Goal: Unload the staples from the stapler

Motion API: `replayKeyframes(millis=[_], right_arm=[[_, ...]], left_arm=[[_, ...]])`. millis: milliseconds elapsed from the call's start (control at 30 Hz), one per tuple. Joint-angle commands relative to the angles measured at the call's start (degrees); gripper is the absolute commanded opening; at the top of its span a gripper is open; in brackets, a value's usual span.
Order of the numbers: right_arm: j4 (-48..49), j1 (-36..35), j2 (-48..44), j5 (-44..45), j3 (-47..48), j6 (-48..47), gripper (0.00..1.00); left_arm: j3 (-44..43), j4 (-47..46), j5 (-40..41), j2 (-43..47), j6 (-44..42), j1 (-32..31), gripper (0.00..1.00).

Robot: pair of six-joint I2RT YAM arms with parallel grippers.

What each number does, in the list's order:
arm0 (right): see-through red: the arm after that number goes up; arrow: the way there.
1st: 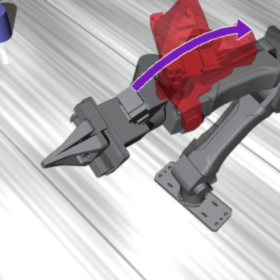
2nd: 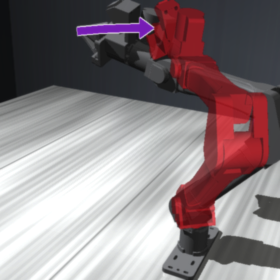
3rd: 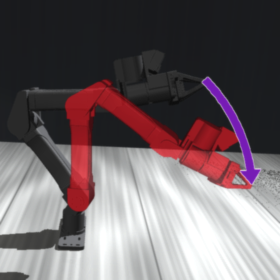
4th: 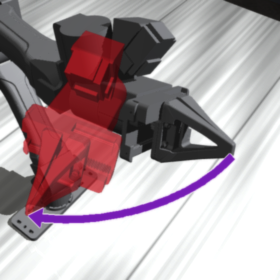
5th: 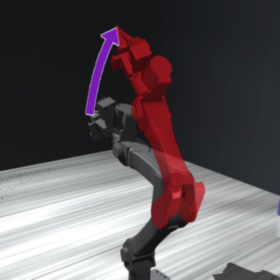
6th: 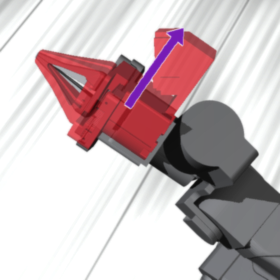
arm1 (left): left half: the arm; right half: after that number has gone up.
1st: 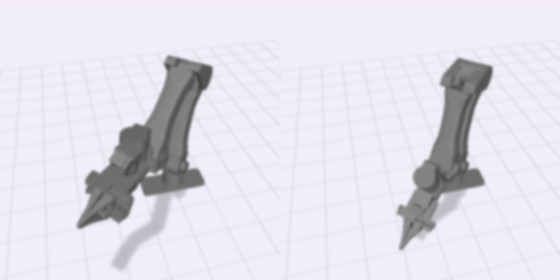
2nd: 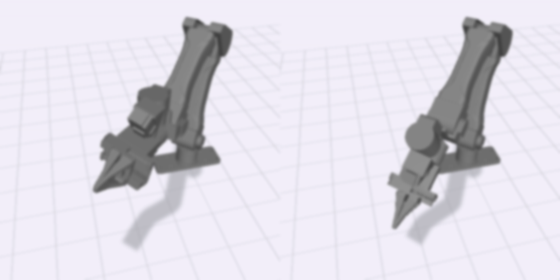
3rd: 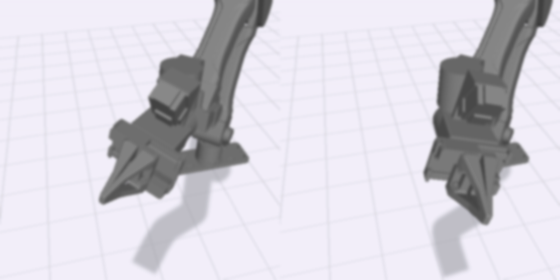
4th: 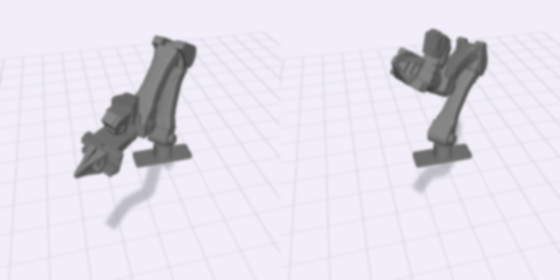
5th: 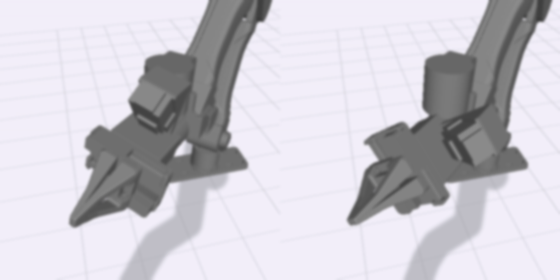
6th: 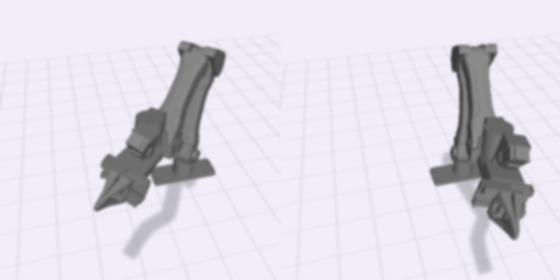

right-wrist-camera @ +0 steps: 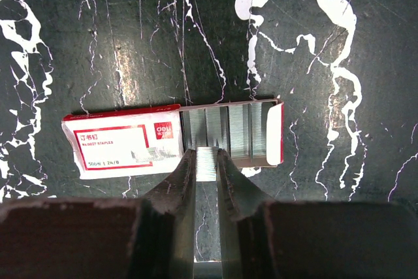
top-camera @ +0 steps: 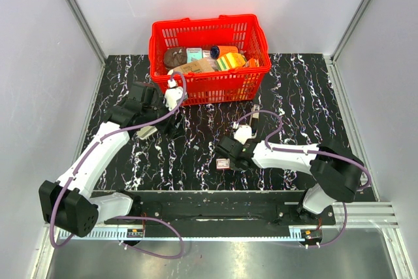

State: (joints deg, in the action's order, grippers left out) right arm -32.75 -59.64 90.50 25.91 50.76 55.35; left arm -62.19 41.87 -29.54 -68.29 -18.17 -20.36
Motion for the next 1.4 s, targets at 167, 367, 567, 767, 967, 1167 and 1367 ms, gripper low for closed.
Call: replayKeyframes(millis=[167,367,567,767,967,1167,1367], right_arm=[[0.67,-0.66,-0.76,1.07,0.83,-0.95,0.06],[0.76,-0.66,-0.23,0.98,1.09,-1.30,0.14],[0.85,-0.57,-0.41,1.25,1.36,-1.91,0.22],[0.94,-0.57,-0.41,1.16,1.62,-2.18,0.30],[1.20,-0.66,-0.68,1.33,1.53,-2.44,0.31],[1.11,-0.57,-1.20,1.95,1.80,-2.97,0.31],[0.67,-0.66,-4.36,2.30,1.01,-2.62,0.30]], left_arm=[[0.14,-2.05,-0.70,1.41,-0.02,-0.21,0.70],[0.32,-1.97,-0.69,1.58,-0.37,-0.38,0.71],[0.06,-1.44,-1.05,1.85,-0.46,-0.82,0.71],[0.32,-1.44,-1.31,2.20,-0.46,-1.00,0.71],[0.06,-0.56,-1.84,2.02,-0.72,-1.17,0.71],[0.14,-0.47,-1.84,2.20,-0.72,-1.35,0.71],[0.41,-0.29,-1.93,2.37,-0.72,-1.52,0.71]])
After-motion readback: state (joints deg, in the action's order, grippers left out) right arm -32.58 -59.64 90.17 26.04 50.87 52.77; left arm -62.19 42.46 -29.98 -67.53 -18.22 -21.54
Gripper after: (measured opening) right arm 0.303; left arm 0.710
